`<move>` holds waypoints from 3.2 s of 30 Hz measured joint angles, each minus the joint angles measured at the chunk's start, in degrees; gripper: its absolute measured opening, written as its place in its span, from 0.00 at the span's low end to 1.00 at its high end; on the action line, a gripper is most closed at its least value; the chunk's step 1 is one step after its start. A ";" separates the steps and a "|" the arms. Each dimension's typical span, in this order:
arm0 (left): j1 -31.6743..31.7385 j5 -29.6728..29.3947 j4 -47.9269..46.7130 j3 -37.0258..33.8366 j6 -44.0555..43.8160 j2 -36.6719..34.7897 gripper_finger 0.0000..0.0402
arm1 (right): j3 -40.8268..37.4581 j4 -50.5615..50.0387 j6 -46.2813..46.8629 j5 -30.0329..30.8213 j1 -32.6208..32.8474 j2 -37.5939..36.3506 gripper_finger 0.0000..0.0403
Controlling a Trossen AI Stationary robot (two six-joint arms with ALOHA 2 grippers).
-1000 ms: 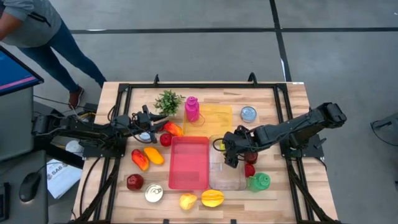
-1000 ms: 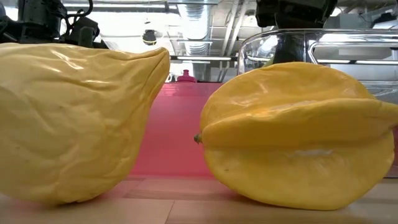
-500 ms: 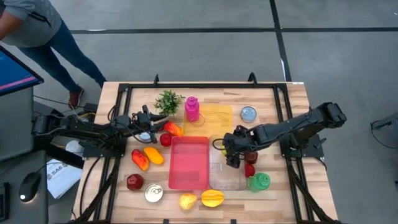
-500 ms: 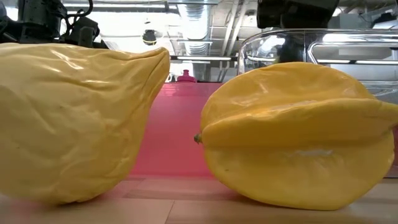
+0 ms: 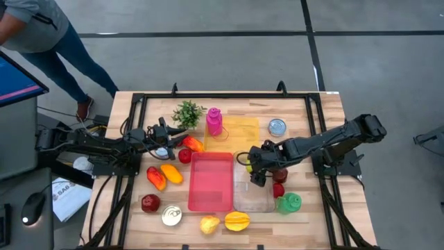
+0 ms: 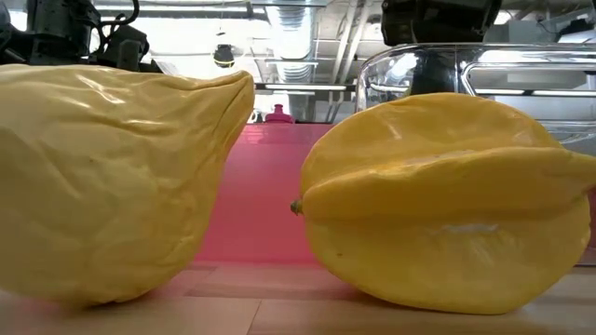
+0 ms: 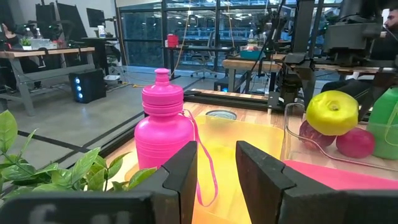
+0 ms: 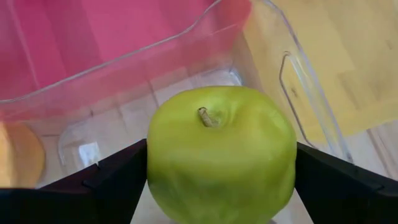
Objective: Pick & Place Food Item
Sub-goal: Put the green apple into the transparent bin, then put the red apple into the transparent bin
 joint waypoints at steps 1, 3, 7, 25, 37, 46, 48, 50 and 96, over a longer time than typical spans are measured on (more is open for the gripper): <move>-0.02 0.00 -0.02 0.00 0.00 0.00 0.25 | 0.00 0.35 0.06 -0.12 -0.06 0.00 0.89; -0.01 0.00 0.00 0.00 0.00 0.00 0.25 | 0.00 1.11 0.27 -1.09 -0.38 0.00 0.89; 0.00 -0.34 0.00 0.00 0.02 0.00 0.25 | 0.00 1.16 0.19 -1.32 -1.59 0.00 0.89; 0.00 -0.44 0.00 0.00 0.02 0.00 0.25 | 1.55 -0.02 -5.27 -9.71 -4.70 0.00 0.96; 0.00 -0.44 0.00 0.00 0.04 0.01 0.25 | 10.03 -2.83 -25.40 -10.06 -10.40 -0.02 0.96; 0.00 -0.44 0.00 0.00 0.04 0.00 0.25 | 16.05 -6.69 -35.52 -9.85 -14.12 -0.02 0.96; 0.00 -0.45 0.00 0.00 0.04 0.00 0.25 | 17.27 -8.62 -36.34 -7.58 -15.03 -0.02 0.96; 0.00 -0.45 0.00 0.00 0.04 0.01 0.25 | 18.06 -9.87 -36.06 -3.26 -16.05 -0.02 0.95; 0.00 -0.72 0.39 0.02 0.04 0.01 0.25 | 15.97 -18.71 -49.07 -5.43 -40.02 -0.09 0.70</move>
